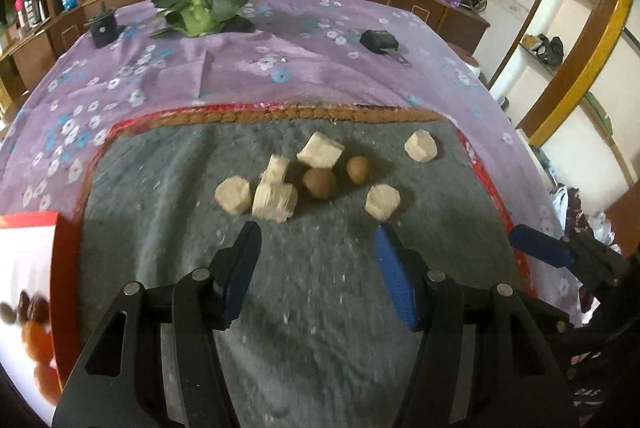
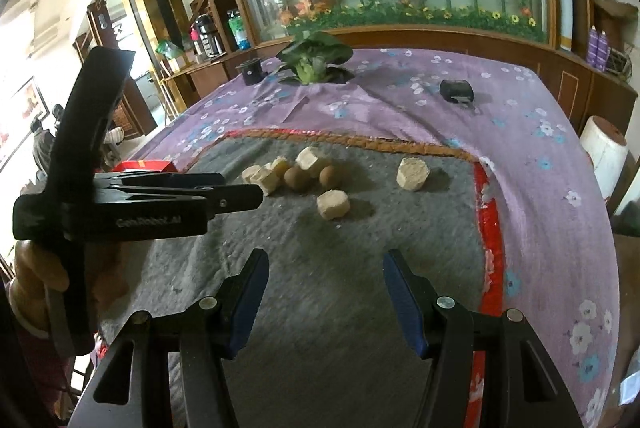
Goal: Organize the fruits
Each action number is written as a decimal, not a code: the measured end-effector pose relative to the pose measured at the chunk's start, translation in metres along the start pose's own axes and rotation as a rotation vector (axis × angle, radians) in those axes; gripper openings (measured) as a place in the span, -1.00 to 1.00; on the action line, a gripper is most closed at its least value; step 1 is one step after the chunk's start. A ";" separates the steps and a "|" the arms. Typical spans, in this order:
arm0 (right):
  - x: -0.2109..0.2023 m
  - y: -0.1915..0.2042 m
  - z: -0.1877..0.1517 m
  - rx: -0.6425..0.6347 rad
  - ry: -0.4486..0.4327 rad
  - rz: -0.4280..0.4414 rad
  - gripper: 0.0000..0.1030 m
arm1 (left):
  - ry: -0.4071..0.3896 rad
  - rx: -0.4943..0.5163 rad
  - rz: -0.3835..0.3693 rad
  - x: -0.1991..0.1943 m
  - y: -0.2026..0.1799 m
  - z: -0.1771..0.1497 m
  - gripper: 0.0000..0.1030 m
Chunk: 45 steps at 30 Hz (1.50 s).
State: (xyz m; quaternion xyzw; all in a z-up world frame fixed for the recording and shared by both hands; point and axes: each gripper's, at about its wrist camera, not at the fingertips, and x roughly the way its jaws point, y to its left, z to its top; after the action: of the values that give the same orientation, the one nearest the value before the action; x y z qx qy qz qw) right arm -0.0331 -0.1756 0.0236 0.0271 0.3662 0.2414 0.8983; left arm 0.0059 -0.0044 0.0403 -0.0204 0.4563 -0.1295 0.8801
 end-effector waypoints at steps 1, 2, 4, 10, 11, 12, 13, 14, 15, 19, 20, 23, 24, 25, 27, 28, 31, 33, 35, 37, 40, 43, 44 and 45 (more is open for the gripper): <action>0.001 -0.004 0.002 0.009 0.000 0.006 0.13 | 0.001 0.006 0.005 0.004 0.000 0.003 0.15; 0.002 -0.006 0.003 0.014 -0.003 0.013 0.13 | 0.004 0.012 0.013 0.008 0.000 0.005 0.14; 0.002 -0.010 0.004 0.021 -0.007 0.026 0.13 | 0.017 0.023 0.033 0.017 -0.001 0.008 0.14; 0.009 -0.022 0.003 0.036 0.010 0.029 0.13 | 0.022 0.055 0.094 0.032 -0.005 0.012 0.15; 0.010 -0.024 0.003 0.042 0.013 0.029 0.13 | 0.023 0.074 0.082 0.030 -0.008 0.010 0.15; 0.011 -0.027 0.003 0.046 0.015 0.029 0.13 | 0.026 0.107 0.033 0.024 -0.015 0.004 0.15; 0.011 -0.029 0.003 0.053 0.013 0.028 0.13 | 0.035 0.131 -0.016 0.021 -0.019 0.000 0.15; 0.011 -0.032 0.004 0.059 0.011 0.030 0.13 | 0.046 0.152 -0.067 0.017 -0.023 -0.005 0.15; 0.011 -0.034 0.004 0.066 0.008 0.034 0.13 | 0.049 0.167 -0.102 0.012 -0.026 -0.010 0.15; 0.011 -0.037 0.004 0.079 0.004 0.042 0.13 | 0.037 0.158 -0.043 0.006 -0.026 -0.013 0.15; 0.011 -0.037 0.004 0.078 0.007 0.043 0.13 | 0.039 0.146 -0.033 0.006 -0.024 -0.012 0.15; 0.011 -0.037 0.004 0.068 0.016 0.040 0.13 | 0.027 0.117 -0.008 0.005 -0.020 -0.010 0.15; 0.012 -0.036 0.003 0.065 0.018 0.040 0.13 | 0.024 0.130 0.008 0.005 -0.020 -0.010 0.15; 0.012 -0.036 0.003 0.063 0.021 0.041 0.13 | 0.024 0.139 0.021 0.006 -0.019 -0.011 0.15; 0.014 -0.035 0.003 0.061 0.025 0.045 0.13 | 0.026 0.154 0.041 0.009 -0.018 -0.011 0.15; 0.015 -0.034 0.003 0.060 0.027 0.046 0.13 | 0.030 0.153 0.043 0.011 -0.017 -0.011 0.15; 0.018 -0.033 0.004 0.054 0.034 0.044 0.13 | 0.041 0.134 0.044 0.020 -0.014 -0.009 0.15; 0.019 -0.031 0.004 0.041 0.041 0.038 0.13 | 0.049 0.110 0.053 0.028 -0.012 -0.008 0.15; 0.021 -0.028 0.006 0.019 0.051 0.029 0.13 | 0.056 0.083 0.054 0.033 -0.007 -0.008 0.15; 0.023 -0.025 0.008 -0.010 0.060 0.018 0.13 | 0.061 0.070 0.059 0.037 -0.005 -0.008 0.15; 0.028 -0.020 0.015 -0.054 0.079 0.004 0.13 | 0.055 0.062 0.055 0.037 -0.003 -0.009 0.15; 0.033 -0.017 0.021 -0.078 0.092 -0.001 0.13 | 0.051 0.036 0.043 0.037 0.000 -0.008 0.15; 0.034 -0.016 0.022 -0.083 0.094 -0.004 0.13 | 0.049 0.030 0.042 0.037 0.000 -0.008 0.15; 0.035 -0.016 0.023 -0.085 0.096 -0.004 0.13 | 0.046 0.028 0.042 0.037 0.000 -0.008 0.14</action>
State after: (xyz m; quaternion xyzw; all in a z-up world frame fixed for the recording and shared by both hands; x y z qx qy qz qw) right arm 0.0103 -0.1704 0.0137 -0.0235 0.3985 0.2563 0.8803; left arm 0.0199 -0.0126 0.0064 0.0046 0.4749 -0.1180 0.8721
